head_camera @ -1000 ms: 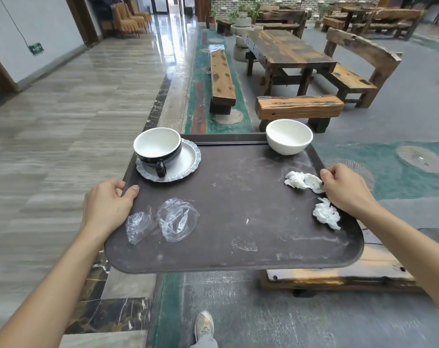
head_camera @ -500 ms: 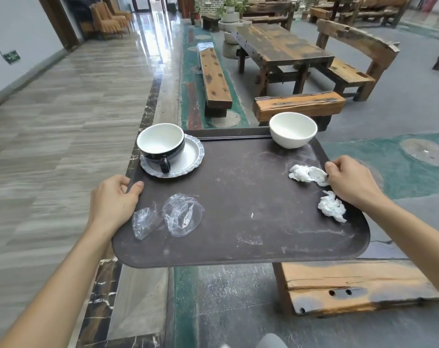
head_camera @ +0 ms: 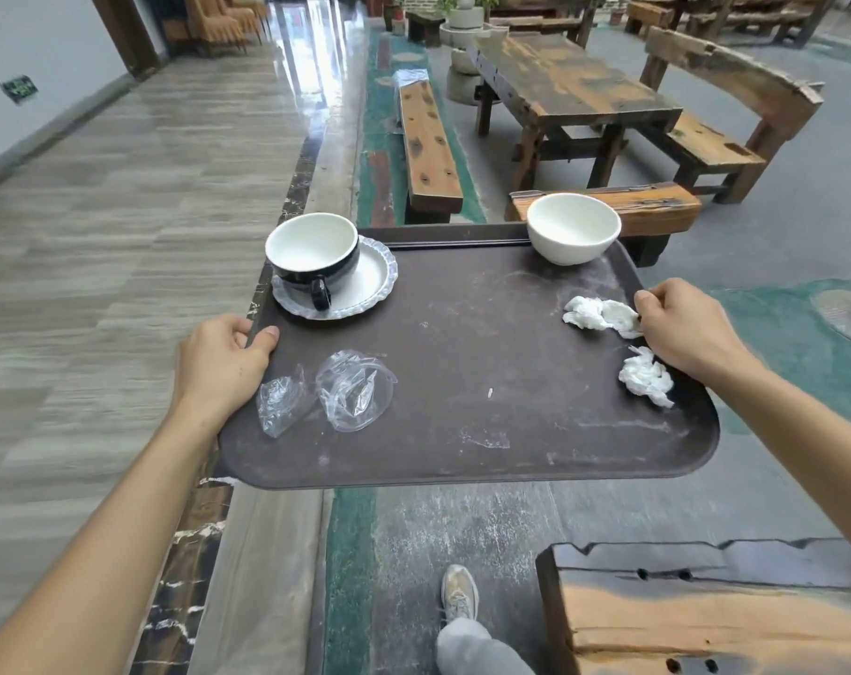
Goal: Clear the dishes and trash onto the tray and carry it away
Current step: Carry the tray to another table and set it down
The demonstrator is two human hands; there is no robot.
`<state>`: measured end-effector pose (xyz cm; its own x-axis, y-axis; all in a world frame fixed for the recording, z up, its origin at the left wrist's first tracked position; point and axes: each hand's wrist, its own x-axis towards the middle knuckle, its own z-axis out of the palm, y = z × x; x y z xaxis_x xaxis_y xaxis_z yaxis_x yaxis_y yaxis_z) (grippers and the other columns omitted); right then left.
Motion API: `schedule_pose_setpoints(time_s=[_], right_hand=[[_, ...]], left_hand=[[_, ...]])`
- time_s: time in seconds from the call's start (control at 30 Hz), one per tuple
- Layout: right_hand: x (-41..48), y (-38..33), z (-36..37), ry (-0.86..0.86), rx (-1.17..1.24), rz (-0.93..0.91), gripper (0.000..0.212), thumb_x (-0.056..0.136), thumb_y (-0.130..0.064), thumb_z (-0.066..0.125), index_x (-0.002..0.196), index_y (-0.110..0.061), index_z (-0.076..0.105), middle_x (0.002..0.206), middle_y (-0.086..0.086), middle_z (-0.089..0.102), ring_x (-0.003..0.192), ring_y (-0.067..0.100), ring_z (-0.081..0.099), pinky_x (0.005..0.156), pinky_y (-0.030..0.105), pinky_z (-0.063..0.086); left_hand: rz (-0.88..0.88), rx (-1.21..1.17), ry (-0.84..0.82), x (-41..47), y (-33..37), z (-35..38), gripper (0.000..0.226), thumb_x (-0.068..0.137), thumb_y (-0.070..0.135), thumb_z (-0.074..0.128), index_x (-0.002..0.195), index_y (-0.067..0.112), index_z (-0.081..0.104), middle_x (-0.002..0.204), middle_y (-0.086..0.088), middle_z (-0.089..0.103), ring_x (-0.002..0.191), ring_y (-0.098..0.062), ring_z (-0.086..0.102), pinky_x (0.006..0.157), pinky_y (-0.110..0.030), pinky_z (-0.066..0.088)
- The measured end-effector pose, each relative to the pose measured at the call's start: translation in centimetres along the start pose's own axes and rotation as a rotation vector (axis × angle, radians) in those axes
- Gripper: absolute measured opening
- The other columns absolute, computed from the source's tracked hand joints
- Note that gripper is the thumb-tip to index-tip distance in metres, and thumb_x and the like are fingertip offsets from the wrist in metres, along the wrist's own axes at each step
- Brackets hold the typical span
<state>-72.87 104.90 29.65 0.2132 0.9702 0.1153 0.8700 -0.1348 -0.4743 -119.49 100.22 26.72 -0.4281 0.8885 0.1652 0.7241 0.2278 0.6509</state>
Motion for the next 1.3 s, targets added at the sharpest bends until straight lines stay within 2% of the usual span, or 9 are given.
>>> schedule_pose_setpoints(time_s=[0.07,0.13,0.23,0.33,0.57,0.77,1.1,1.3], right_hand=[[3.5,-0.2,0.6,-0.003,0.007,0.006,0.037,0.098,-0.028,0.038,0.064,-0.014,0.038,0.06,0.006,0.048,0.067,0.034,0.045,0.058,0.041,0.032],[7.0,-0.4,1.2,-0.009,0.014,0.007,0.037,0.098,-0.031,0.038,0.066,-0.014,0.043,0.066,0.007,0.054,0.073,0.036,0.05,0.065,0.039,0.034],[11.6,-0.8,1.9,-0.02,0.011,0.0,0.039,0.097,-0.03,0.038,0.074,-0.004,0.056,0.08,0.014,0.066,0.082,0.038,0.056,0.069,0.038,0.038],[15.9,-1.6,2.4,-0.019,0.02,-0.017,0.041,0.099,-0.026,0.039,0.087,0.006,0.061,0.088,0.02,0.069,0.085,0.038,0.057,0.071,0.038,0.039],[24.2,-2.6,4.5,-0.031,0.002,-0.043,0.045,0.097,-0.025,0.039,0.082,0.012,0.059,0.084,0.024,0.07,0.077,0.036,0.059,0.066,0.038,0.039],[31.2,-3.8,7.3,-0.021,-0.012,-0.013,0.043,0.096,-0.023,0.039,0.075,0.01,0.057,0.079,0.022,0.069,0.073,0.034,0.057,0.065,0.039,0.039],[43.2,-9.0,10.7,0.039,-0.019,0.065,0.044,0.096,-0.024,0.039,0.082,0.011,0.062,0.084,0.025,0.07,0.081,0.042,0.059,0.071,0.041,0.043],[49.6,-11.7,12.5,0.054,0.001,0.108,0.041,0.097,-0.027,0.04,0.077,0.001,0.062,0.076,0.014,0.064,0.082,0.039,0.054,0.07,0.037,0.036]], left_hand=[[0.0,0.008,0.011,2.6,1.0,1.3,0.025,0.088,0.038,0.066,0.075,0.016,0.065,0.058,0.002,0.053,0.065,-0.027,0.055,0.061,-0.035,0.035],[0.002,0.009,0.016,5.2,2.1,2.5,0.025,0.088,0.038,0.066,0.076,0.015,0.066,0.059,0.001,0.054,0.067,-0.029,0.057,0.062,-0.035,0.036],[-0.001,0.024,0.034,9.2,3.4,4.4,0.023,0.088,0.037,0.067,0.084,0.014,0.069,0.064,0.001,0.058,0.075,-0.032,0.06,0.067,-0.035,0.039],[0.007,0.03,0.058,12.7,4.6,6.0,0.025,0.088,0.037,0.067,0.091,0.012,0.071,0.07,-0.001,0.061,0.08,-0.031,0.061,0.07,-0.035,0.04],[0.004,0.046,0.065,20.8,6.1,9.7,0.028,0.087,0.037,0.068,0.091,0.009,0.069,0.071,-0.002,0.06,0.08,-0.031,0.061,0.071,-0.034,0.039],[0.013,0.035,0.026,28.8,7.4,13.1,0.023,0.088,0.036,0.068,0.082,0.015,0.064,0.07,-0.001,0.061,0.077,-0.028,0.059,0.07,-0.033,0.037],[0.073,-0.003,-0.043,45.7,8.8,17.2,0.023,0.087,0.036,0.068,0.08,0.014,0.067,0.063,0.0,0.058,0.071,-0.03,0.061,0.065,-0.036,0.042],[0.125,0.027,-0.044,54.0,9.9,18.7,0.025,0.087,0.037,0.067,0.079,0.014,0.067,0.06,0.004,0.053,0.068,-0.027,0.056,0.064,-0.034,0.036]])
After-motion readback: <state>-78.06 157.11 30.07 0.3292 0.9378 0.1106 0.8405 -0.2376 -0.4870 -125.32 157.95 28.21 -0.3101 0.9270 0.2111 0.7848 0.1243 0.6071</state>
